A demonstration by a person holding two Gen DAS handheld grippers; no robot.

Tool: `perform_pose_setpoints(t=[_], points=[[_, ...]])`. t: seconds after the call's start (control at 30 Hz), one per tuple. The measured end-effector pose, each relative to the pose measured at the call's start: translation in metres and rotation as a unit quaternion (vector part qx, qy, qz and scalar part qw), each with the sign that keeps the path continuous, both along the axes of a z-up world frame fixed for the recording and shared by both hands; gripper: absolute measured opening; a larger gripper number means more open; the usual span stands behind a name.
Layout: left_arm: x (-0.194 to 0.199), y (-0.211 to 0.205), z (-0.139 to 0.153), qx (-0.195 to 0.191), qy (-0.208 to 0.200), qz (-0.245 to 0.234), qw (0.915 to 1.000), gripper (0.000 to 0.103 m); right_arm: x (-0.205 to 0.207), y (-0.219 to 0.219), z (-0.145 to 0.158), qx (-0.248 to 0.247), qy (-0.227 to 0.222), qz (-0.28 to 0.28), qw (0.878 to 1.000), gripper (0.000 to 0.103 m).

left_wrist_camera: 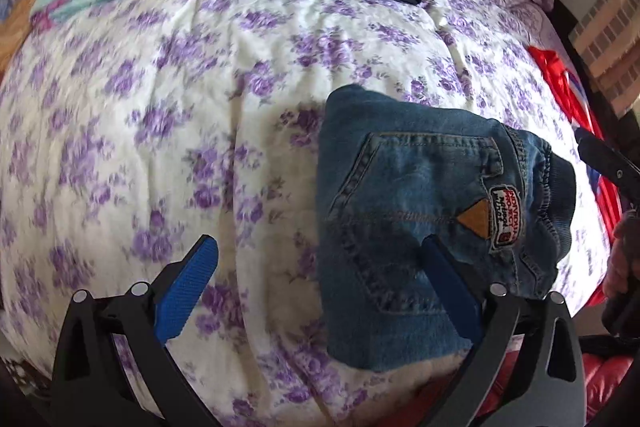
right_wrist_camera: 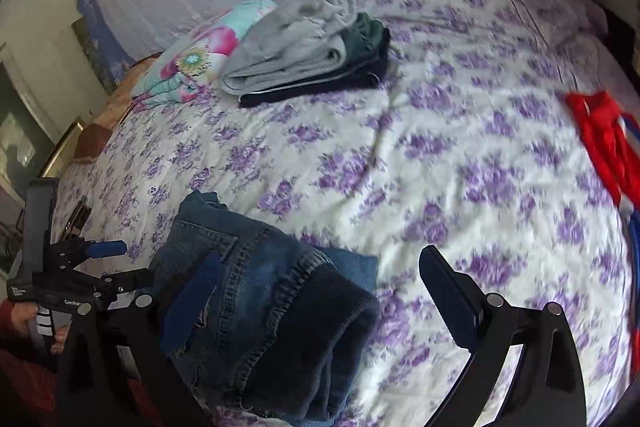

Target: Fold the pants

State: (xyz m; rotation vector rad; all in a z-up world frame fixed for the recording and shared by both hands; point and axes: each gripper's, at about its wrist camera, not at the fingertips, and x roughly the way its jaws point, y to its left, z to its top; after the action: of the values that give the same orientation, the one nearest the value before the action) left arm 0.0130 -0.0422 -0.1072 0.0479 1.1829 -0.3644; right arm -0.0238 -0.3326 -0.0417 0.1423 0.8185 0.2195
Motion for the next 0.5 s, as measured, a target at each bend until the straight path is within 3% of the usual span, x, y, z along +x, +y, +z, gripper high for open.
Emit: perform_pose_setpoints(t=[0.3, 0.4, 0.5], points=[[-0.037, 0.013, 0.002, -0.019, 0.002, 0.054, 0.9983, 0.098, 0.027, 0.083, 0.001, -0.026, -0.016, 0.153, 0.988, 0.099], [-0.048, 0.012, -0.01, -0.014, 0.023, 0.064, 0.9976, 0.098, 0.025, 0.098, -0.005, -0.034, -0.016, 0.188, 0.982, 0.099], [-0.047, 0.024, -0.035, -0.056, 0.068, 0.1, 0.9911, 0.099, 0.032, 0.107, -0.032, -0.112, 0.017, 0.184, 0.976, 0.099]])
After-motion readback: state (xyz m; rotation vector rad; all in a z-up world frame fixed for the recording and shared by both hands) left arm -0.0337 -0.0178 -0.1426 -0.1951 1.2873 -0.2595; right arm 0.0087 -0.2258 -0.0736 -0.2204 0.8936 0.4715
